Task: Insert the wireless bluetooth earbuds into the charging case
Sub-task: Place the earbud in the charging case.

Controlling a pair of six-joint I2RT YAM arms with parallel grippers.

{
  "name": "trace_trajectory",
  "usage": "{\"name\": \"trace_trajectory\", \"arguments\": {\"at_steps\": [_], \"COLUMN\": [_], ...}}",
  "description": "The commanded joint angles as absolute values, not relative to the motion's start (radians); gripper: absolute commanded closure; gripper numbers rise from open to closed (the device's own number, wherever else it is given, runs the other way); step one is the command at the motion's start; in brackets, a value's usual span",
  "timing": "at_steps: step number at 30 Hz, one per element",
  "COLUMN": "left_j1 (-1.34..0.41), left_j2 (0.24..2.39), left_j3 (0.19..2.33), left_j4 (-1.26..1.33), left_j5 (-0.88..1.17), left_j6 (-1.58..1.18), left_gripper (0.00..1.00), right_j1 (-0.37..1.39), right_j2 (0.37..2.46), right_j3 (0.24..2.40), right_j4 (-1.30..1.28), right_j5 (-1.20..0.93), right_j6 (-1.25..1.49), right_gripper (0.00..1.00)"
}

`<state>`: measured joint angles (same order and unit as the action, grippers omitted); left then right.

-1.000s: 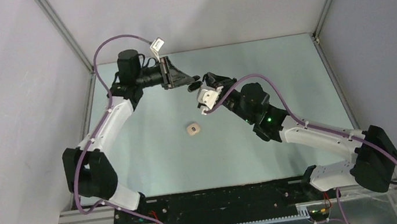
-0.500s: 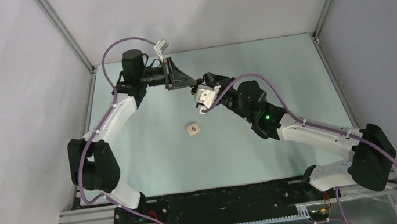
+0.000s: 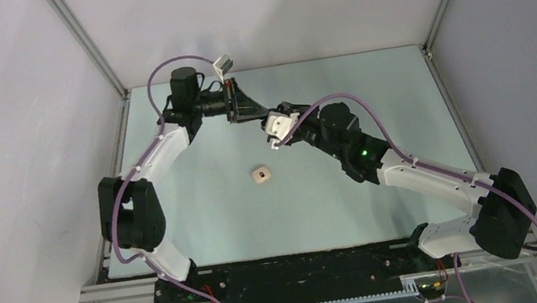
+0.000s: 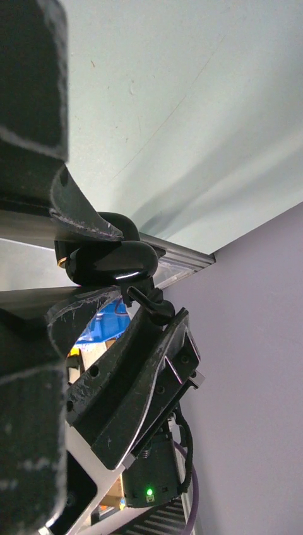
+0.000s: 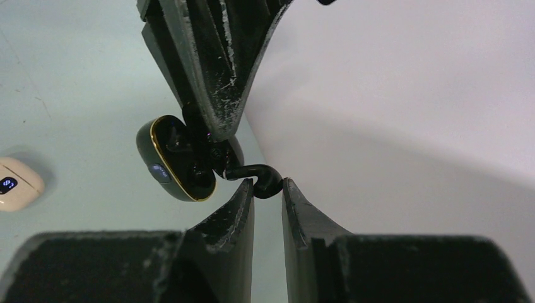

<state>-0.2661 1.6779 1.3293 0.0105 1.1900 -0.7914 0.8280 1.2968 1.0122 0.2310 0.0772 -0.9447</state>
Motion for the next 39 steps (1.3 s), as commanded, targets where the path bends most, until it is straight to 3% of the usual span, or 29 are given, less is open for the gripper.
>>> {"name": "trace_trajectory", "arguments": {"at_steps": [1, 24, 39], "left_j1": [-0.262, -0.261, -0.261], "left_j2": [1.685, 1.689, 1.716], "left_j3": [1.381, 1.371, 1.384], "left_j4": [0.059, 0.088, 0.133], "left_j5": [1.242, 1.258, 1.268], "left_j6": [-0.852, -0.897, -0.999], "left_gripper": [1.0, 1.0, 1.0], "right_j1": [0.832, 0.849, 0.873], "right_j2": [1.288, 1.334, 1.338], "right_j3": [1.055, 1.054, 1.009], "right_j4": [0.211, 0.215, 0.243], "right_j5": [0.056, 0.105, 0.044], "right_j6": [-0.96, -1.081, -1.365], "right_gripper": [1.0, 1.0, 1.0]}}
